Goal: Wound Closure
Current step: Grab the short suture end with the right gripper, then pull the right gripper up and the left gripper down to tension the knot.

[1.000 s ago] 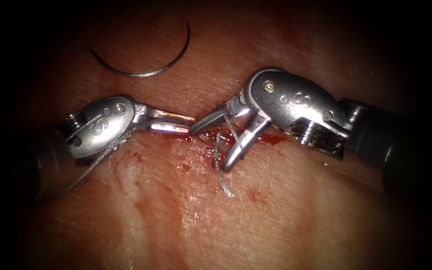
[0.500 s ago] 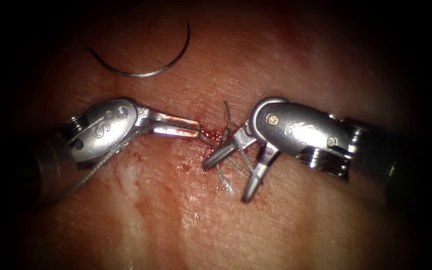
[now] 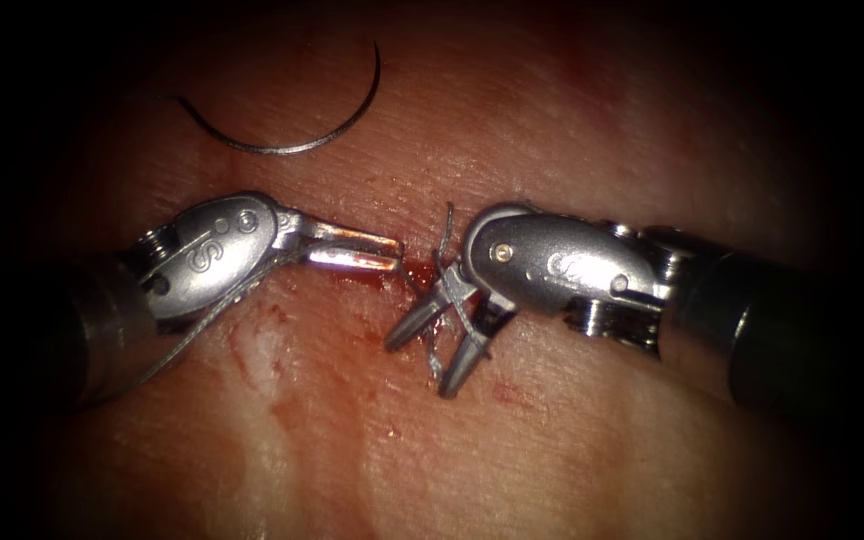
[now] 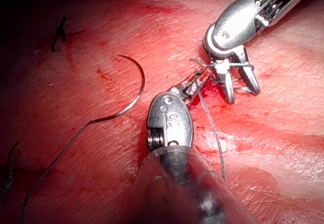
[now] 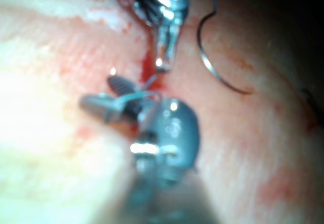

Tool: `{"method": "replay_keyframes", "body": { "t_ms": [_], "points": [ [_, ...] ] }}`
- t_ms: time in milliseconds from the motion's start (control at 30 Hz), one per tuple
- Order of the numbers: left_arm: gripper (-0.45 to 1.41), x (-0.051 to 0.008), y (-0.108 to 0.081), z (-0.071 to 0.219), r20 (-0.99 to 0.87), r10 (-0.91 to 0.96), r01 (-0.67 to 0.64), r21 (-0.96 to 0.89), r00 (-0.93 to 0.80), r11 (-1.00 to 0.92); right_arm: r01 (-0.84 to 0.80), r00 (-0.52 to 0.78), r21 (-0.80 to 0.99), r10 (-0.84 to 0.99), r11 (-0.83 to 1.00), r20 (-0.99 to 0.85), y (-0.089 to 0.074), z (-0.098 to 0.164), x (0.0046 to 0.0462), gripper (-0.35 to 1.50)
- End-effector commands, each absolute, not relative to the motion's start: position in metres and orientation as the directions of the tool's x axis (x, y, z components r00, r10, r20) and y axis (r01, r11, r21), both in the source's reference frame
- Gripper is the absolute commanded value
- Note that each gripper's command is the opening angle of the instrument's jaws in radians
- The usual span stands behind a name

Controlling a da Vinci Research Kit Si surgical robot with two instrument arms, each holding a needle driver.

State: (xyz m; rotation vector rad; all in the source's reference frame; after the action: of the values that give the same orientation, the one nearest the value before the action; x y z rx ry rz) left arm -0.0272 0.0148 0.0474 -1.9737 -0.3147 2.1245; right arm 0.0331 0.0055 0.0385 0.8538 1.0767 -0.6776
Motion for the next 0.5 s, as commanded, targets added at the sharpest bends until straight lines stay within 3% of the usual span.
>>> {"method": "replay_keyframes", "body": {
  "t_ms": [33, 133, 500],
  "points": [
    [-0.45, -0.0275, 0.0153, 0.0479, -0.95, 0.304, -0.017, -0.304, -0.07, -0.953, 0.827, 0.337, 0.256, -0.077, 0.501, -0.938, 0.0061, 0.0386, 0.0332, 0.0],
    [-0.45, -0.0275, 0.0153, 0.0479, -0.948, 0.31, -0.017, -0.31, -0.07, -0.951, 0.835, 0.331, 0.251, -0.083, 0.489, -0.94, 0.0061, 0.0387, 0.0333, -0.35],
    [-0.45, -0.0271, 0.0144, 0.0476, -0.947, 0.312, -0.015, -0.312, -0.07, -0.95, 0.803, 0.339, 0.264, -0.046, 0.534, -0.94, 0.0075, 0.0388, 0.0344, -0.35]
  ]
}}
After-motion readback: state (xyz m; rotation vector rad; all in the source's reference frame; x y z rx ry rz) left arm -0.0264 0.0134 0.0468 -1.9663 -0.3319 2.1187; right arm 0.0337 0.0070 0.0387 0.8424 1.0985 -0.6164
